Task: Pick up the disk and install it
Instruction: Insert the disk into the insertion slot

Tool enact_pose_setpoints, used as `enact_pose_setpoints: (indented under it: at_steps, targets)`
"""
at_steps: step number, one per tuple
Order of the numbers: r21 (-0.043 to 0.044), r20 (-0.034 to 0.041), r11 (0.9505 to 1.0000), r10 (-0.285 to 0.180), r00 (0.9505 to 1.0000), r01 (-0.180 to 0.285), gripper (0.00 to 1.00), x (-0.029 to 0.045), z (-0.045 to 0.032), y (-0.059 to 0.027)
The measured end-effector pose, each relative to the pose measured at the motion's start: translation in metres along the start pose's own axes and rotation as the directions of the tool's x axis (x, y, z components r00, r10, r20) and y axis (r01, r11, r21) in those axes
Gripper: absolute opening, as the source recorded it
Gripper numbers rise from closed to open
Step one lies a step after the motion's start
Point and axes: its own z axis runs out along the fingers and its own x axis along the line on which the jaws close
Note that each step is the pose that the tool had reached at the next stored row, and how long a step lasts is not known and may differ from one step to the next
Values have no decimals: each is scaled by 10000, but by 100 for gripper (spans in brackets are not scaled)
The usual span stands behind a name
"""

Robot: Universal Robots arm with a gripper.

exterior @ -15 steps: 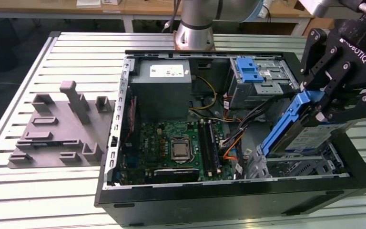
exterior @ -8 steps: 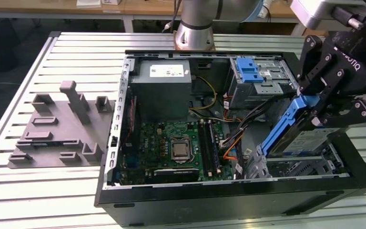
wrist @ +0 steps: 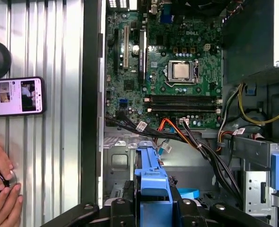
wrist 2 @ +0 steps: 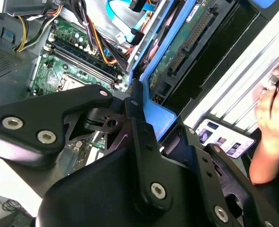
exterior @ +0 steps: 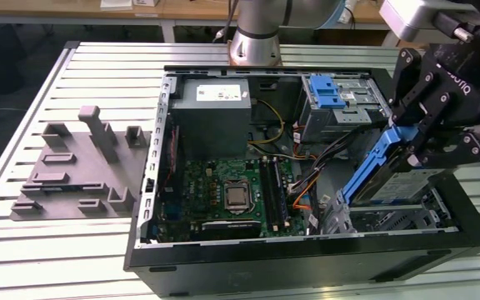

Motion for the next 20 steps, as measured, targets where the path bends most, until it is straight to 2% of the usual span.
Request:
enact_pose_setpoints:
  at_steps: [8, 16, 18, 20]
  targets:
    - [0, -4, 10000, 0, 10000, 0, 36, 3, 117, -3]
    - [0, -5, 10000, 0, 10000, 0, 38, 3, 130, -3]
    - [0, -3, 10000, 0, 10000, 0, 50, 3, 134, -3]
    - [0, -1, 10000, -1, 10000, 1, 50, 4, 153, -4]
